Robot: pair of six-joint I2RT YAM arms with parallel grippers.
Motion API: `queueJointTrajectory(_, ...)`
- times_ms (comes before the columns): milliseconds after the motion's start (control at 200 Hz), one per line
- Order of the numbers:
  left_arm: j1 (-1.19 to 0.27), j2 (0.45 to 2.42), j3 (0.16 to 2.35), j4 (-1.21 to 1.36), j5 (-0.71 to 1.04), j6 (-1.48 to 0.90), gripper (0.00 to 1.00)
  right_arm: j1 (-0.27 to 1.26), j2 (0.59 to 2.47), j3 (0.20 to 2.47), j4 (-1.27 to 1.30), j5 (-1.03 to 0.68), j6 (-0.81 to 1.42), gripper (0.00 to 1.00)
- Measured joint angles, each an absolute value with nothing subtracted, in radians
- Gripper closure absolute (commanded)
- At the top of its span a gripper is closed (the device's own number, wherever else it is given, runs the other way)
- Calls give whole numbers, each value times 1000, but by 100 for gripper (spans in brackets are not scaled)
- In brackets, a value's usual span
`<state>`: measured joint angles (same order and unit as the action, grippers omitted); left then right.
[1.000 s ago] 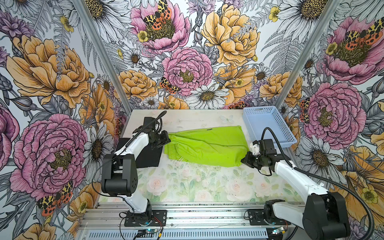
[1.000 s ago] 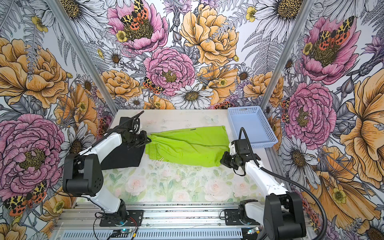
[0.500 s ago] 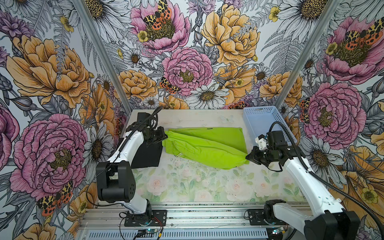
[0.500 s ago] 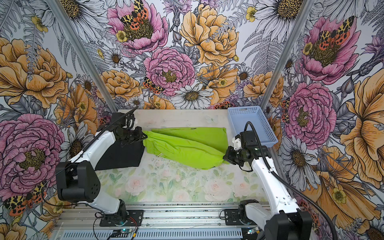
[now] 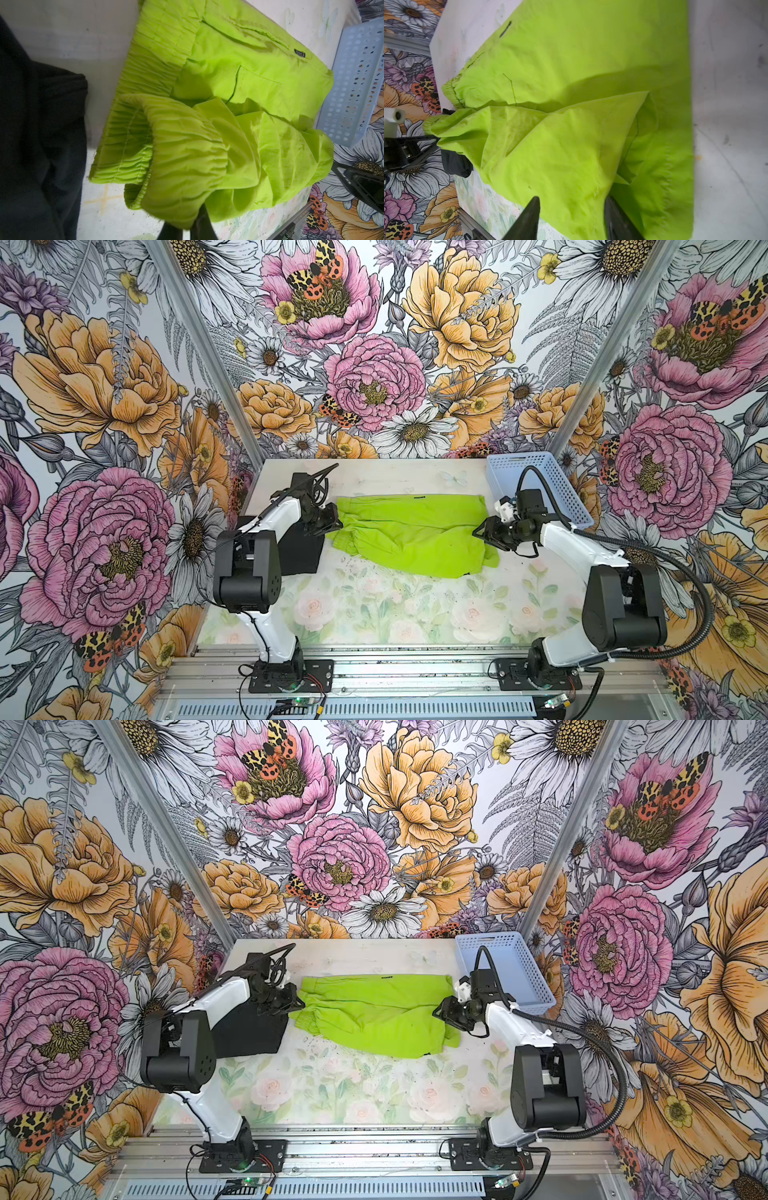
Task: Fold and stack the mixed laundry pile
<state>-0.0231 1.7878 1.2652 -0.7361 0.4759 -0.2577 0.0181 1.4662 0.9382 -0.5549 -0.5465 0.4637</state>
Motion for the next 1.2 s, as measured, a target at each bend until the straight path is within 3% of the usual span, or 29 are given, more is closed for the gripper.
queueJointTrajectory(240,-17,1788,1264,-728,485,-257,100,19,1258,727,-533,-547,463,41)
queueJointTrajectory(826,-15,1788,1264,-727,488,-258,100,83,1375,658,-443,-537,456,48)
queueJointTrajectory(1201,-15,1788,1264,-725,488,-258,100,84,1321,635,-426,-525,458,84)
